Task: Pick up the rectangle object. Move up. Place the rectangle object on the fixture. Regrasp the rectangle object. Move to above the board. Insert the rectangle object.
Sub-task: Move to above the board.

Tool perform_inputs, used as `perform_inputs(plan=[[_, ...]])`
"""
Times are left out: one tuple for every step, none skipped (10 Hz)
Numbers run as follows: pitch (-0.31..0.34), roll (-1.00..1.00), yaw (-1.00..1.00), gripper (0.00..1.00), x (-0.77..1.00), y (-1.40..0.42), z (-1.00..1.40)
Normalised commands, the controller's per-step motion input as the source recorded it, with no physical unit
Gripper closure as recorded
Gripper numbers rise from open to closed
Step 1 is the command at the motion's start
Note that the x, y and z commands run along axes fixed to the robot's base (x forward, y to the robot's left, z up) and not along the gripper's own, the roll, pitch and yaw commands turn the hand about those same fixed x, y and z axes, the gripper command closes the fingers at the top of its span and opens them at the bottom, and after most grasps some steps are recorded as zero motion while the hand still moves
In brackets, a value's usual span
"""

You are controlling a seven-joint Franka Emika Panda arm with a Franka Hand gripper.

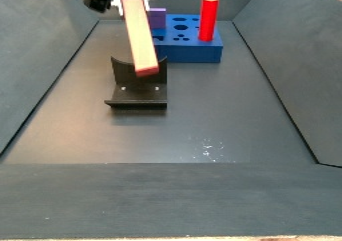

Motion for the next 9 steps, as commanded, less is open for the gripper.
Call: perform_inputs(plan=[[-0.056,0.0,0.28,1.0,0.06,0.0,1.0],[-0.09,0.0,0.25,1.0,0.05,0.0,1.0],[-0.133,0.0,0.18,1.0,0.03,-0.01,1.0],[-0.149,0.0,0.13,1.0,0.02,-0.01,0.89],[-0.146,0.0,0.08,1.0,0.01,-0.01,0.73],[-0.125,0.01,0.02,1.0,0.0,-0.01,0.5],[-0.106,0.01,-0.03,1.0,-0.01,-0.01,0.33],[-0.197,-1.0,-0.18,1.0,-0.78,-1.0,0.47],[-0.206,-1.0,-0.19,1.0,-0.8,-1.0,0.46]])
